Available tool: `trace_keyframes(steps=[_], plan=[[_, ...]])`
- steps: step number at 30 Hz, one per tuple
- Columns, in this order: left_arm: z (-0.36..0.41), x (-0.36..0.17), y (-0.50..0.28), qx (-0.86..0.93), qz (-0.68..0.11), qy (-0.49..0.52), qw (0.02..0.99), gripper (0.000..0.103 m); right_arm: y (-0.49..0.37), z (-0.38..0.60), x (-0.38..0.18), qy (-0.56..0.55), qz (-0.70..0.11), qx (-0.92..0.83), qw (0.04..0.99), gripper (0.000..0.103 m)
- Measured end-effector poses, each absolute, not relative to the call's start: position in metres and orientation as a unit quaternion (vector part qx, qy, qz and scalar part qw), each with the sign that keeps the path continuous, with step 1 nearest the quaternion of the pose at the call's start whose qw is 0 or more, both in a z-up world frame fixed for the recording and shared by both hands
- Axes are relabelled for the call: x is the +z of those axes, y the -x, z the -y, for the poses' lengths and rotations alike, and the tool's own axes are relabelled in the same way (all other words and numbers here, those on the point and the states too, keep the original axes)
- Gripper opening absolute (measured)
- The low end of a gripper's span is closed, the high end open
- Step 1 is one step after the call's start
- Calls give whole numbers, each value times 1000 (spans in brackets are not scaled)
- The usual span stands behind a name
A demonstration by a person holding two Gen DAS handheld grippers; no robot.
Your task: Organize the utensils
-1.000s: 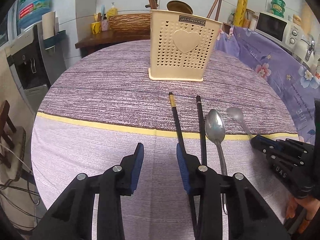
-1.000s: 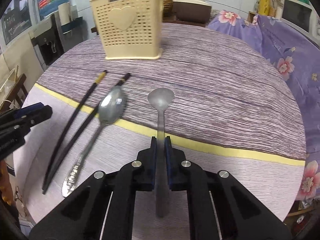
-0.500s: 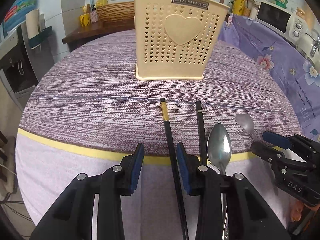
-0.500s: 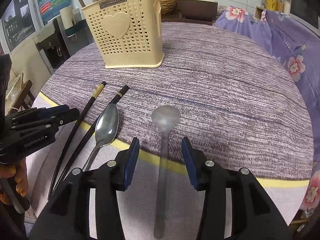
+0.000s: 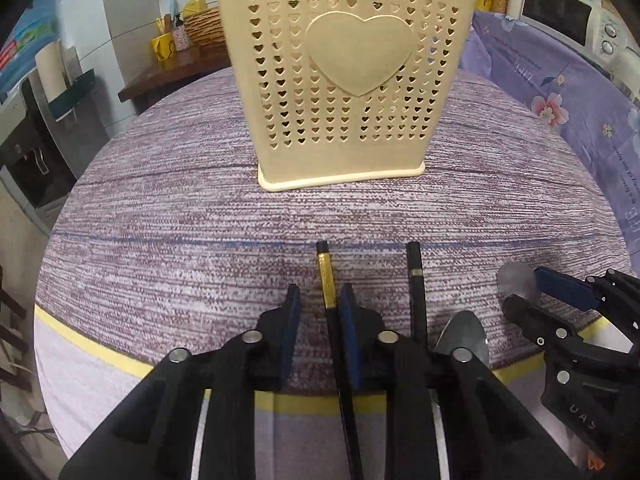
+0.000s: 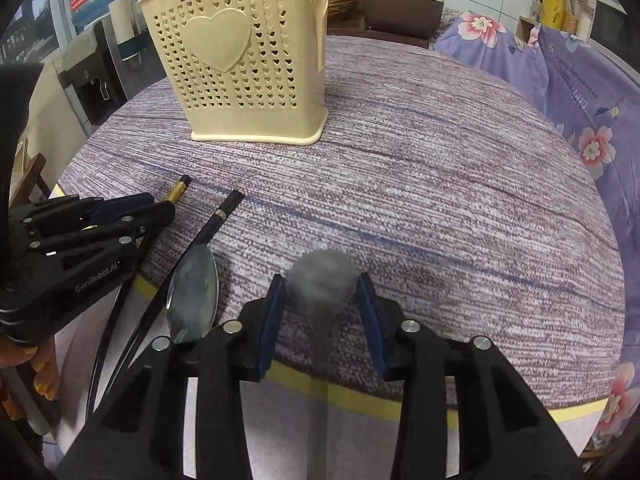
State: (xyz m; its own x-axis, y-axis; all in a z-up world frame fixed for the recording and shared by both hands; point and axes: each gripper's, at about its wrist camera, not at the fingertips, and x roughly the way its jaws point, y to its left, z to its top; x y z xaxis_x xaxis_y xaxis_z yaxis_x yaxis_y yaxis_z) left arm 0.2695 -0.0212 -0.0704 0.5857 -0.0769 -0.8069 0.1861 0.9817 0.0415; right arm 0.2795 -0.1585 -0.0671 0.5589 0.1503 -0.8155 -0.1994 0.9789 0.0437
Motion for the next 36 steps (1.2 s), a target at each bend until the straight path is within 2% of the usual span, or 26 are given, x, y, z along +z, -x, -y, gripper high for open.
trace_keyframes(steps=[2,11,21,23,27,33,35,36], plan=[[24,-70,-273,-70,-448,-68,889,10,-283,158,-67,31,-461,102,881,37],[17,-60,-276,-75,-435,-50,896,8,-280,166,-52,2,-430,133,893,36],[-13,27,-229,-82,-333,9,939,8,-235,190,22,-41,-335,173,925,36],[-23,46,-217,-80,-307,22,948,8,-224,193,32,-46,-322,181,928,3],[-26,65,-202,-76,-274,27,958,8,-221,195,36,-33,-318,170,932,3],[-26,62,-202,-71,-274,28,959,8,-235,193,16,-37,-343,172,923,4],[-28,63,-201,-73,-272,29,959,8,-244,191,9,-38,-354,167,919,10],[-30,64,-199,-73,-271,30,959,8,-255,188,0,-42,-375,169,910,30]])
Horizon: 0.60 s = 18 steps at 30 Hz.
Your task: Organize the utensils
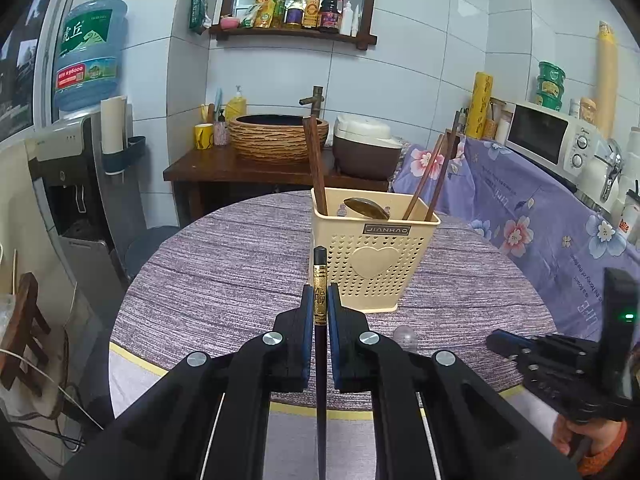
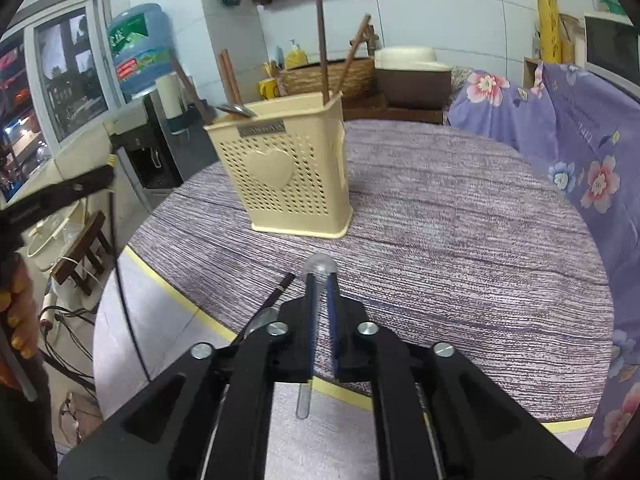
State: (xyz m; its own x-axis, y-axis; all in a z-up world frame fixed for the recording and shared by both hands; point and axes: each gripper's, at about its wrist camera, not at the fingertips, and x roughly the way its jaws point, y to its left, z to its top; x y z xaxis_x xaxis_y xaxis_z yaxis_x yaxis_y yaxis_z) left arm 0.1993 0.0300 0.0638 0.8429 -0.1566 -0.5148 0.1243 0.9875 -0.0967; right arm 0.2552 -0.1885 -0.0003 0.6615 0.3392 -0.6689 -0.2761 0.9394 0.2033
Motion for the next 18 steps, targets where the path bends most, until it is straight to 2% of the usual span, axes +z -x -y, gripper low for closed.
trace_keyframes(steps=[1,2,9,18], plan=[[-30,65,-199,-73,-269,30,960,8,-261,187,-6,-49,-383,168,907,52],[-31,65,-199,-73,-268,30,960,8,-265,185,-11,-53,-384,166,907,54],[-33,69,-197,-74,-263,31,961,8,-307,139,-47,26,-429,159,889,52],[-32,70,-195,-82,-261,27,961,8,-335,116,-67,66,-455,147,876,42]])
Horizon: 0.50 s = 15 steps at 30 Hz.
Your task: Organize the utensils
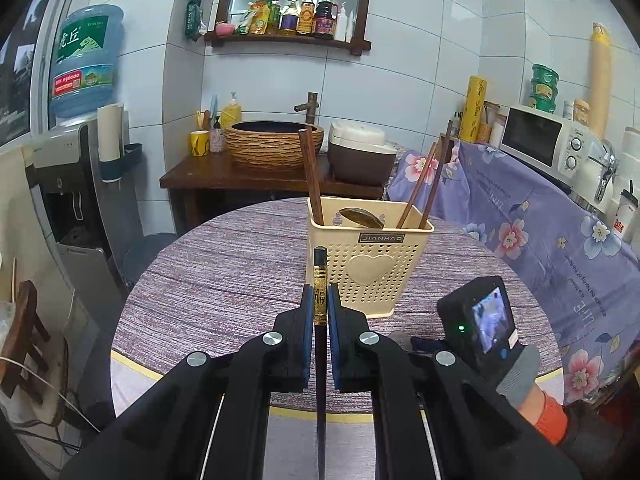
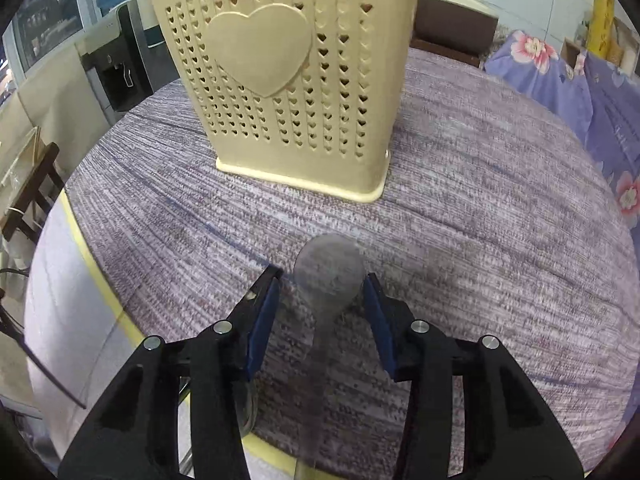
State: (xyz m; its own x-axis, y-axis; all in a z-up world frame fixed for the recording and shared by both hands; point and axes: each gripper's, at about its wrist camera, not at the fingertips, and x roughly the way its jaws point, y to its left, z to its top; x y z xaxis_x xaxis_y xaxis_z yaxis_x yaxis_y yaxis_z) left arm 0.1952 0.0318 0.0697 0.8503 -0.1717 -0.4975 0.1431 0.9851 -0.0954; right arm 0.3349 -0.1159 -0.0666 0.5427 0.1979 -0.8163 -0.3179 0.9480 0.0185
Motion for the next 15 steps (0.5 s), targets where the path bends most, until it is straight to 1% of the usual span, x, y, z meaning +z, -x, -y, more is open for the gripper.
trace_keyframes(steps=[2,6,8,15], plan=[[-32,69,-195,-82,-262,29,961,8,-338,114,-66,68,-454,145,876,37],[-33,69,-197,-81,-263,31,961,8,-342,110,-66,72,-452,143,877,37],[-33,69,-198,-82,-263,31,961,8,-339,116,-61,52,-447,149,880,36],[-33,68,-197,-82,-261,33,961,8,-298,150,-5,-3,-386,174,906,36]])
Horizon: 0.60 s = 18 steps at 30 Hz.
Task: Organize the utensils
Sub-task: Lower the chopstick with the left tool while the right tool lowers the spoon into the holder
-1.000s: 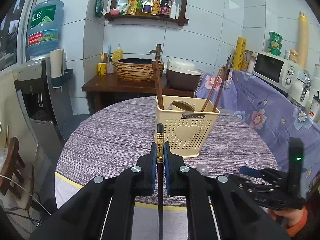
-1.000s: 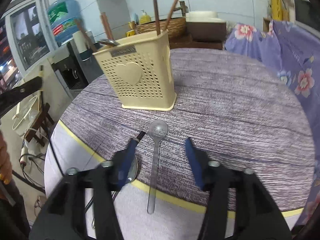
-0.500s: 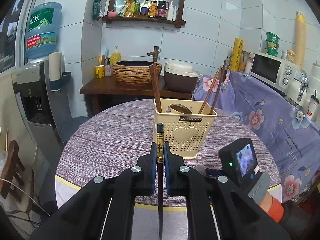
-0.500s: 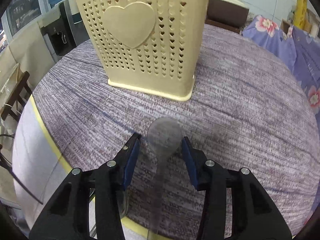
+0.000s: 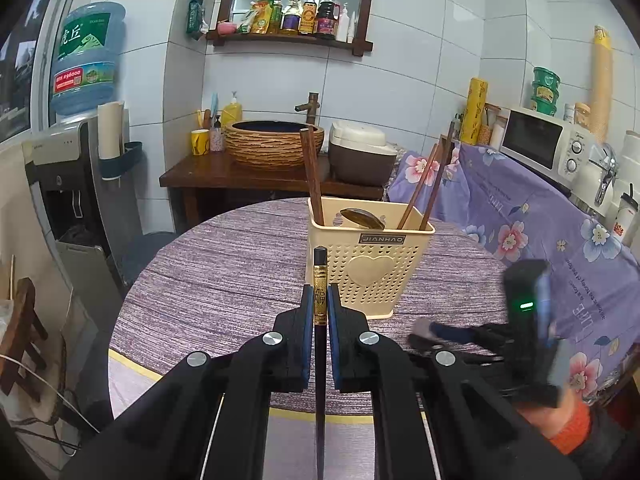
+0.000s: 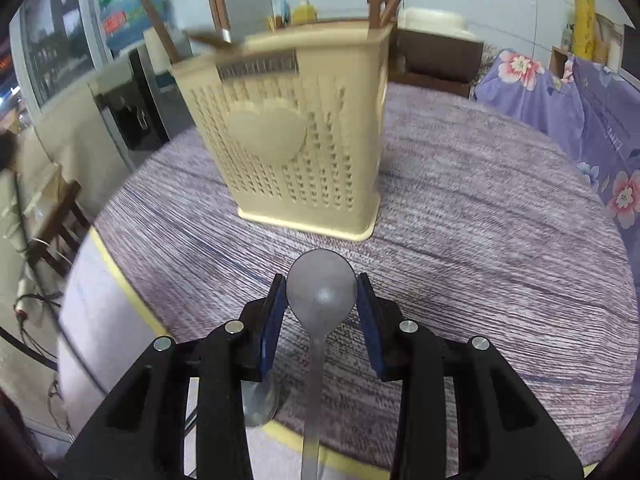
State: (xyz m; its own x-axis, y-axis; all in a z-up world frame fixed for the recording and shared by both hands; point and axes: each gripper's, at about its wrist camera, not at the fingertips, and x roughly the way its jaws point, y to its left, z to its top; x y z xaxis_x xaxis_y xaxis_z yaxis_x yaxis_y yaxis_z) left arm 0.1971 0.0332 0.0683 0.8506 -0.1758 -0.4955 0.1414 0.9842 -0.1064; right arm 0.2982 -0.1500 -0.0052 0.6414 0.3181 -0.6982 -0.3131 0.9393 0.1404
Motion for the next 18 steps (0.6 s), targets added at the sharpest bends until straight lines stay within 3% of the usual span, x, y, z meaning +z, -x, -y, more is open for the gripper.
trace_keyframes(steps=[7,18], plan=[[-36,69,-192,-80,-256,39,963,8,-248,188,41,-31,-329,169,929,36],[-33,72,-187,-80,-250,35,964,8,-231,193,50,-43,-303,174,936,36]])
